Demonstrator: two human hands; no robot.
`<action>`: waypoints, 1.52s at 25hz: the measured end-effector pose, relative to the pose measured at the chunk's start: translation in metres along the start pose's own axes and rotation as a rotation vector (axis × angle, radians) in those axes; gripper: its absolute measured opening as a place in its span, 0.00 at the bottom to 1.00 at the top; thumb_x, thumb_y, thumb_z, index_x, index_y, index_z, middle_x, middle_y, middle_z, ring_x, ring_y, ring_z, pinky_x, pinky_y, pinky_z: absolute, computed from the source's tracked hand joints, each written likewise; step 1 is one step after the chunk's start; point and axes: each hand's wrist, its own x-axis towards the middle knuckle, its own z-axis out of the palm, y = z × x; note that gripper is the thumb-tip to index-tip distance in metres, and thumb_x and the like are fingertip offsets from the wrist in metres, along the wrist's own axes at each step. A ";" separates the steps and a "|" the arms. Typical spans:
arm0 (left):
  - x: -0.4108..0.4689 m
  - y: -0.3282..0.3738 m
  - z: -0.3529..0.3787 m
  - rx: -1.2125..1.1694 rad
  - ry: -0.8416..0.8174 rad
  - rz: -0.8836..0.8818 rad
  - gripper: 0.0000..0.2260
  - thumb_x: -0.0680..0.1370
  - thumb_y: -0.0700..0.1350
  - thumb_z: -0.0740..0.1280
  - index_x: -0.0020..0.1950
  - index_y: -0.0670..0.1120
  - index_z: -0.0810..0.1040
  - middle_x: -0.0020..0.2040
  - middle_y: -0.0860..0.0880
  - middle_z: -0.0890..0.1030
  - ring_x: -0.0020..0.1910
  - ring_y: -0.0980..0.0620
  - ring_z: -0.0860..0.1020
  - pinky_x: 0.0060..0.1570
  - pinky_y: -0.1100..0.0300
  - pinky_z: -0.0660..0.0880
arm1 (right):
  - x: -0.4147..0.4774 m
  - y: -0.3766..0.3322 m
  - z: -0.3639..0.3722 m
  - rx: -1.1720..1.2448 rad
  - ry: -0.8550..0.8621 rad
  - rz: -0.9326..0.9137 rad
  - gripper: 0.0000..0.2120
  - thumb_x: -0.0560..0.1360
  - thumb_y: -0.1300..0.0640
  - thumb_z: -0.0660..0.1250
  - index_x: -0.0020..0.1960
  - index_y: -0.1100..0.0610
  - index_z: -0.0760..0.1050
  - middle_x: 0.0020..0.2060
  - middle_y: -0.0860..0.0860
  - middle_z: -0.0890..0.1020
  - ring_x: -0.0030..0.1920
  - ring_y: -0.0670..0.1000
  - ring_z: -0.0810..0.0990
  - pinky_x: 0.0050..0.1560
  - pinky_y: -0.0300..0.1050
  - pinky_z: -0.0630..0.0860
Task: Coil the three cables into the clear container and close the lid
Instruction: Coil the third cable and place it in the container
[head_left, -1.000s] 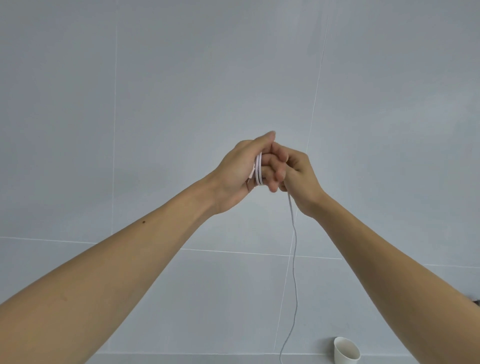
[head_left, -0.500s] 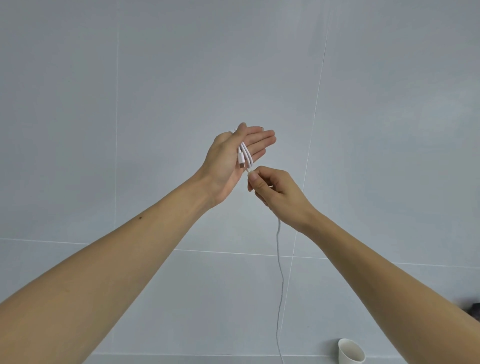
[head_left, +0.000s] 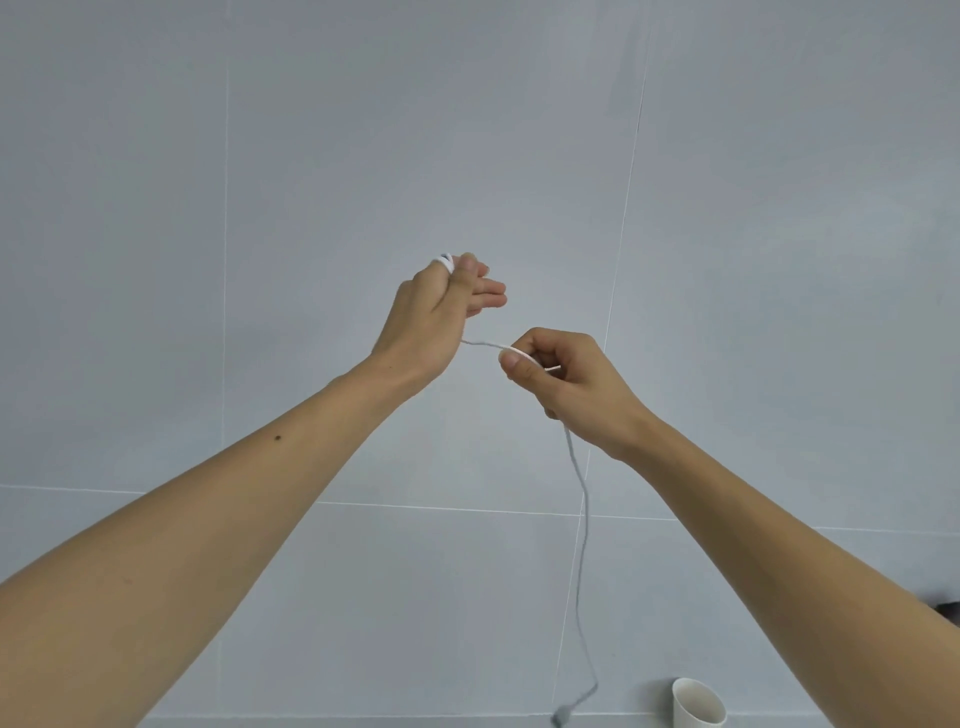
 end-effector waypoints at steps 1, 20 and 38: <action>-0.001 -0.003 -0.005 0.078 -0.002 -0.010 0.20 0.85 0.51 0.50 0.60 0.38 0.75 0.52 0.46 0.84 0.48 0.59 0.84 0.53 0.66 0.77 | 0.000 -0.001 -0.003 0.014 0.018 -0.001 0.12 0.81 0.53 0.65 0.40 0.56 0.75 0.29 0.43 0.70 0.26 0.44 0.64 0.29 0.37 0.63; -0.038 0.033 0.004 -0.296 -0.542 -0.312 0.21 0.84 0.54 0.51 0.37 0.45 0.71 0.23 0.51 0.72 0.17 0.55 0.64 0.30 0.60 0.66 | 0.027 -0.009 -0.017 0.140 0.124 -0.092 0.16 0.82 0.56 0.63 0.36 0.52 0.75 0.27 0.42 0.72 0.25 0.44 0.63 0.28 0.36 0.63; -0.022 0.021 -0.008 -0.884 -0.206 -0.233 0.23 0.85 0.51 0.48 0.63 0.36 0.74 0.62 0.43 0.81 0.62 0.50 0.79 0.62 0.60 0.75 | 0.014 0.016 0.034 0.134 0.000 0.025 0.17 0.84 0.52 0.58 0.41 0.60 0.74 0.22 0.42 0.68 0.24 0.42 0.63 0.26 0.35 0.62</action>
